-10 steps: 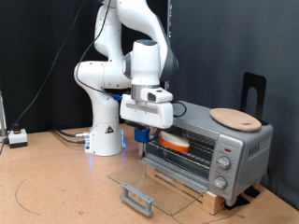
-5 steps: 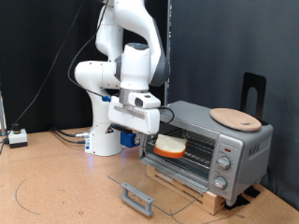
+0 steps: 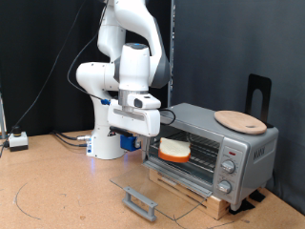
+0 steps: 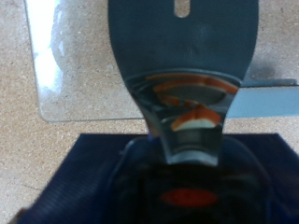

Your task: Make a piece of toast with the oven

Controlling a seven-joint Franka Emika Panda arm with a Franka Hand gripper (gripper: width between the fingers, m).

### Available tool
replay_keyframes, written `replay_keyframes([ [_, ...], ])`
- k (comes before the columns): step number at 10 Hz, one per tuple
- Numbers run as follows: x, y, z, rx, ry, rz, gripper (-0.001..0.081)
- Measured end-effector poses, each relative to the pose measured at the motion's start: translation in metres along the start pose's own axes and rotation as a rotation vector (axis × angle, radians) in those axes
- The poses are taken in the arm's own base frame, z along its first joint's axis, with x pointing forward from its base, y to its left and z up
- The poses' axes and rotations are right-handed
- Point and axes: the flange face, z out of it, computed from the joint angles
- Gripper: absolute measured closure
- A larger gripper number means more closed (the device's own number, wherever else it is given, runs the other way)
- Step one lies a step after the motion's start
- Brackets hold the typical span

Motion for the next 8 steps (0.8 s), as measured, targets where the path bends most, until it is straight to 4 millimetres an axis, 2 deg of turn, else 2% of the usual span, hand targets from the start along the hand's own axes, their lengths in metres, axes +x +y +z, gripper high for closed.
replay_keyframes([
  [2, 0.009, -0.002, -0.002, 0.004, 0.040, 0.025, 0.0411],
  [8, 0.066, -0.030, -0.007, 0.032, 0.091, 0.028, 0.0411],
])
